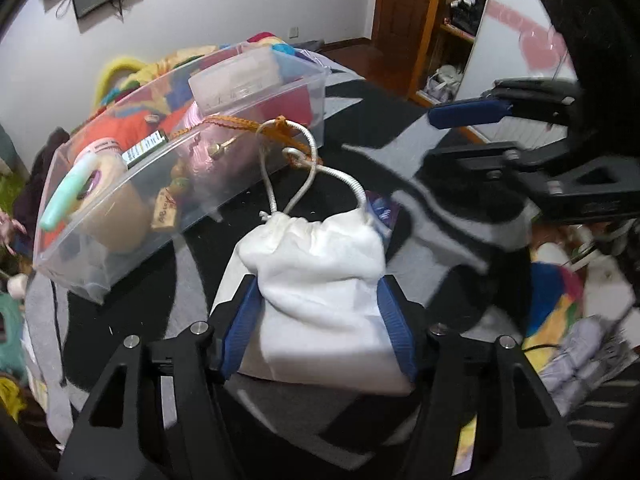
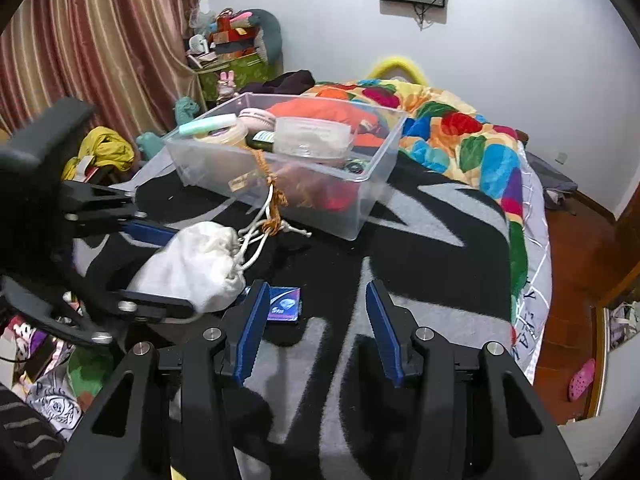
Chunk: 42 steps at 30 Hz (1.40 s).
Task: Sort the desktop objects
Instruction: 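Grasp the white drawstring pouch with the left tool while the right tool grasps the blue Max card pack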
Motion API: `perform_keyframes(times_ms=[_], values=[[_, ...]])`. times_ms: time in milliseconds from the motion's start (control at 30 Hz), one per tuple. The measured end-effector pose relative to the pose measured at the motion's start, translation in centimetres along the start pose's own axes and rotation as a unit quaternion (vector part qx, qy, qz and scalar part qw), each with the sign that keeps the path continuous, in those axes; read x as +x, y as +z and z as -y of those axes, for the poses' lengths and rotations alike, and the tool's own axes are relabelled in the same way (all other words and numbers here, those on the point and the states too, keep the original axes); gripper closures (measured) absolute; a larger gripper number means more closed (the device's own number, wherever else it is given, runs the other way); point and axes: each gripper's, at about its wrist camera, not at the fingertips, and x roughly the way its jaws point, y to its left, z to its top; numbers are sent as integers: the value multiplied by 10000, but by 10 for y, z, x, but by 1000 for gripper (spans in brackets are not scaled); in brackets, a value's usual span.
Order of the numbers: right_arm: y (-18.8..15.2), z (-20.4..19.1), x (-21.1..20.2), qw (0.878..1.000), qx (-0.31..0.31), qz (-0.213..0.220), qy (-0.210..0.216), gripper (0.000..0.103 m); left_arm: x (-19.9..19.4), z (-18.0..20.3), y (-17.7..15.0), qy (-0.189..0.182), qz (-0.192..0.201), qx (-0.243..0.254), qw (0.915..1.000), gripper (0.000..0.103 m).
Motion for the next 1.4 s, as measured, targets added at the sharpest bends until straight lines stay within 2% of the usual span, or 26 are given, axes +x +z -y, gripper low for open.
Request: perform_keyframes(times_ms=[33,67,167,267,333,400,433,467,533,667,733,867,933,1067,1167,1400], values=[[-1,-1,1,10000,-23,-27,26,53,2,0,0,73,22,81,9999,26],[-2,-3,3,10000,-54,-63,46,52,6,0,0,115,-5,111,9999,21],[-6,-10,11,9996,-174,-204,88,52,19,-7,-2,192,-123,53,9997,13],[-10,-17,19,9989,-301,-326,147,52,35,-21,-3,-23,-301,-205,9993,6],[-12,-22,25,9983,-391,-413,159,52,35,-24,-3,-47,-164,-266,9995,6],[-13,-27,31,9976,-476,-479,136,52,34,-23,-4,-28,-59,-277,9996,7],[-14,-28,33,9974,-494,-499,146,52,33,-21,-6,-19,-3,-235,9997,12],[-14,-30,36,9971,-511,-541,166,52,29,-18,-9,-19,116,-147,9998,21],[-14,-31,40,9968,-519,-581,190,52,21,-14,-13,30,226,-75,9997,31],[-12,-34,49,9961,-515,-675,256,52,8,-18,-20,58,392,-237,9989,41],[-11,-36,53,9958,-528,-695,268,52,3,-23,-23,54,454,-347,9984,42],[-10,-46,58,9955,-758,-537,186,52,-4,-31,-27,273,611,-490,9966,45],[-9,-49,61,9954,-793,-514,177,59,-9,-40,-28,226,734,-688,9947,45],[-9,-51,59,9950,-823,-453,337,59,-24,-59,-34,101,913,-1020,9905,45],[-8,-52,54,9951,-802,-391,429,59,-34,-64,-35,199,1079,-1097,9879,45],[5,-49,30,9968,-705,-31,363,59,-65,-77,-23,-199,1476,-1501,9774,45]])
